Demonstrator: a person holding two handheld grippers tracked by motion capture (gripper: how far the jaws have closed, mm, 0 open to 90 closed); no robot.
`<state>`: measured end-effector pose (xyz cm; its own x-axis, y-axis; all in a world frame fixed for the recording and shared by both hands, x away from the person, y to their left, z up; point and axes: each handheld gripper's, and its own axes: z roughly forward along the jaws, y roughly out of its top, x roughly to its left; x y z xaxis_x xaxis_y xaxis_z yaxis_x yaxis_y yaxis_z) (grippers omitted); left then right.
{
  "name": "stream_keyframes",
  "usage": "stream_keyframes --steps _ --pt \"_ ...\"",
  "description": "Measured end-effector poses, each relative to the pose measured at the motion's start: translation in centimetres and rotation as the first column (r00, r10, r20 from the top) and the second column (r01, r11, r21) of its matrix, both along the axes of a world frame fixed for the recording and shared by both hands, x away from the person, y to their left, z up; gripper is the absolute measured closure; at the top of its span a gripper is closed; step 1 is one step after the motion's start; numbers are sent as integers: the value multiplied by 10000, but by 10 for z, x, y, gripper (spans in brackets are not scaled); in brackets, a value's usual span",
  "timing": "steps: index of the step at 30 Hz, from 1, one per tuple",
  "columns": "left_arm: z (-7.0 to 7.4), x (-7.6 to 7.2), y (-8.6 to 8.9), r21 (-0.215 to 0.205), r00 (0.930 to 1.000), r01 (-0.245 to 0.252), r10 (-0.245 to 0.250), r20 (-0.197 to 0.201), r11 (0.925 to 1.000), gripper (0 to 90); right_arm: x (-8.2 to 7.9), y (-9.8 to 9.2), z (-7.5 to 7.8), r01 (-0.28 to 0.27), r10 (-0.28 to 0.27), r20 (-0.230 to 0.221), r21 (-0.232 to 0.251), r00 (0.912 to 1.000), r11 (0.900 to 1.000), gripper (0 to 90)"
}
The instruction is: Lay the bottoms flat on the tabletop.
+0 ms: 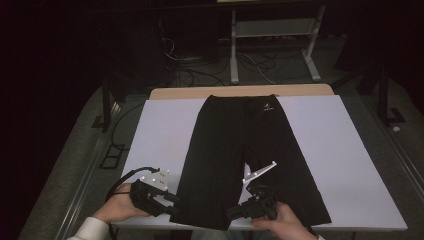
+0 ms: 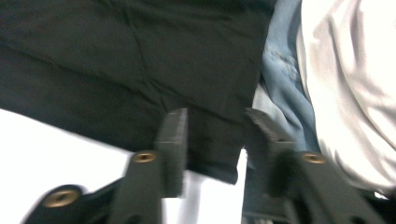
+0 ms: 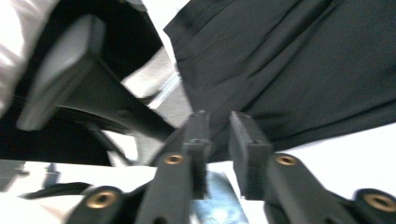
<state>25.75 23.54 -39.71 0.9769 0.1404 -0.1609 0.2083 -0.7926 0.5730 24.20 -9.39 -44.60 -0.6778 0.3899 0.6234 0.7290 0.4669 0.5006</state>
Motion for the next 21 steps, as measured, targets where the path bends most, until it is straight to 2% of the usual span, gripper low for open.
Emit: stream_keyframes --steps 3,5,7,12,15,16,17,19,21 --pt "1 2 -3 -303 9998 -201 202 6 9993 438 1 -3 8 -28 40 883 -132 9961 9999 571" --pt "0 4 -7 -518 9991 -388 379 -180 9979 386 3 -6 12 43 -26 1186 -140 9929 9999 496" --pt "0 6 -10 -694 9991 -353 335 -279 9970 328 6 -9 14 283 -247 1434 -229 9894 9993 417" --pt "0 9 -19 -1008 9982 -558 531 -295 9933 162 16 -22 17 954 -882 1657 -361 9822 9948 176" --pt "2 12 -24 -1108 9966 -822 813 -128 9904 58 23 -33 21 1263 -1204 1820 -212 9759 9918 109" --pt "3 13 -26 -1124 9954 -959 960 -45 9890 33 24 -36 22 1315 -1268 1854 -130 9744 9912 60" --pt "4 14 -28 -1109 9949 -1004 1012 16 9887 13 26 -40 25 1501 -1446 2030 -121 9684 9886 1" --pt "5 16 -30 -1179 9941 -1061 1078 84 9873 0 27 -49 30 1772 -1673 2487 -179 9540 9840 0" --pt "6 17 -33 -1391 9928 -1171 1194 85 9833 0 30 -57 34 2026 -1904 2699 -177 9439 9791 0"
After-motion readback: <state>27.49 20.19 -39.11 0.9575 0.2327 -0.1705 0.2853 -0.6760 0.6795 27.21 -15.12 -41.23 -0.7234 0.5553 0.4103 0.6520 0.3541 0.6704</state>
